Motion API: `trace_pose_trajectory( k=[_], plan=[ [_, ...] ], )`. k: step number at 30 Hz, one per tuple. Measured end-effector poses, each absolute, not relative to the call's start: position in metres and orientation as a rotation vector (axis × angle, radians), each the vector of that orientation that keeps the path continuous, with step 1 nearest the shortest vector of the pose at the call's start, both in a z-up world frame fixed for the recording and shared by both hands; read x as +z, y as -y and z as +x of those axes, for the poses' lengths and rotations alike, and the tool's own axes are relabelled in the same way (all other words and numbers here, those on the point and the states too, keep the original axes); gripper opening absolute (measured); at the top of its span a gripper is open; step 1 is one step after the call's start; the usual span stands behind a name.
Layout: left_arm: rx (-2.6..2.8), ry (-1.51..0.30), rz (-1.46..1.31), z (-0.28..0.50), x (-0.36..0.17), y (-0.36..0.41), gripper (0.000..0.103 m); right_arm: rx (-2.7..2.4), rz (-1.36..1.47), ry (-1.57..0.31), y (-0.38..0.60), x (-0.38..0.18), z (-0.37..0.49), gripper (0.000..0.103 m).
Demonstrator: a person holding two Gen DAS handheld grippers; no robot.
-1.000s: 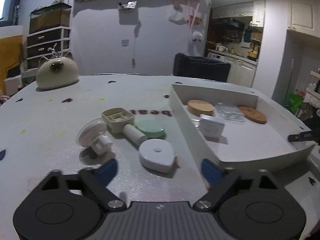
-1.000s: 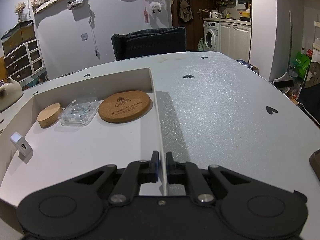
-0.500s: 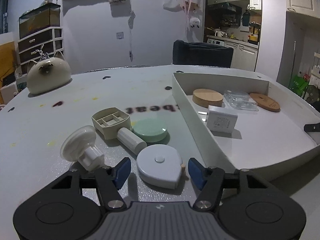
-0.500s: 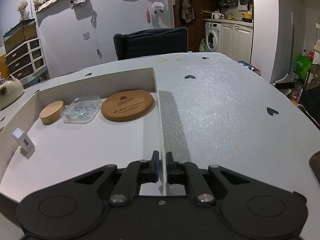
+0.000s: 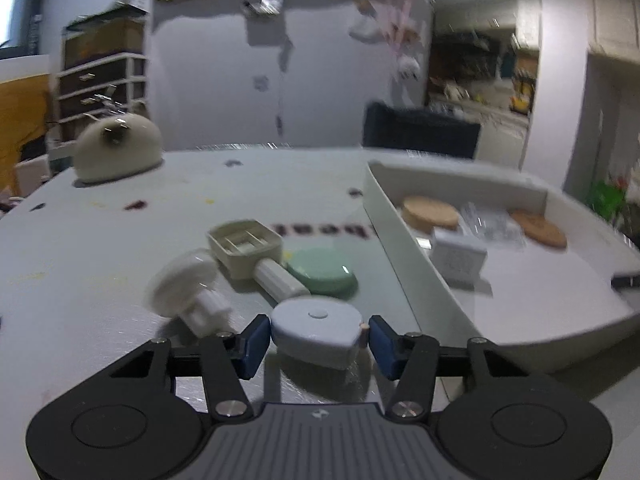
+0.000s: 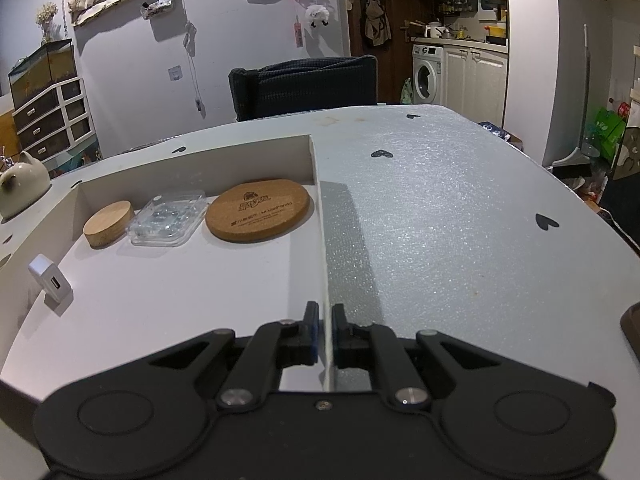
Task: Organize rigid objects
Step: 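Close the left gripper on the white tape measure and lift it, then carry the tape measure into the tray and open the left gripper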
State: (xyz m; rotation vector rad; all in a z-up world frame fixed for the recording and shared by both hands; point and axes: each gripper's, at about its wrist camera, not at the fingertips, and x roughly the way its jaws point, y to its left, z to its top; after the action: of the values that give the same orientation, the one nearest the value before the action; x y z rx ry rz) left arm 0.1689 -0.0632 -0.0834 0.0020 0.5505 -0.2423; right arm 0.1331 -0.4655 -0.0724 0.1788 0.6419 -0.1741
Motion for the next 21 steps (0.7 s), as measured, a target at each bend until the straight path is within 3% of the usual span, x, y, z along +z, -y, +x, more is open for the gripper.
trace_pose_trajectory(
  k=[9, 21],
  plan=[
    [-0.2, -0.474, -0.067, 0.152, -0.064, 0.046, 0.054, -0.17, 0.183, -0.64, 0.466, -0.073, 0.133, 0.007],
    [-0.35, -0.359, -0.031, 0.153, -0.024, 0.089, 0.054, -0.168, 0.187, -0.638, 0.466, -0.073, 0.133, 0.007]
  ],
)
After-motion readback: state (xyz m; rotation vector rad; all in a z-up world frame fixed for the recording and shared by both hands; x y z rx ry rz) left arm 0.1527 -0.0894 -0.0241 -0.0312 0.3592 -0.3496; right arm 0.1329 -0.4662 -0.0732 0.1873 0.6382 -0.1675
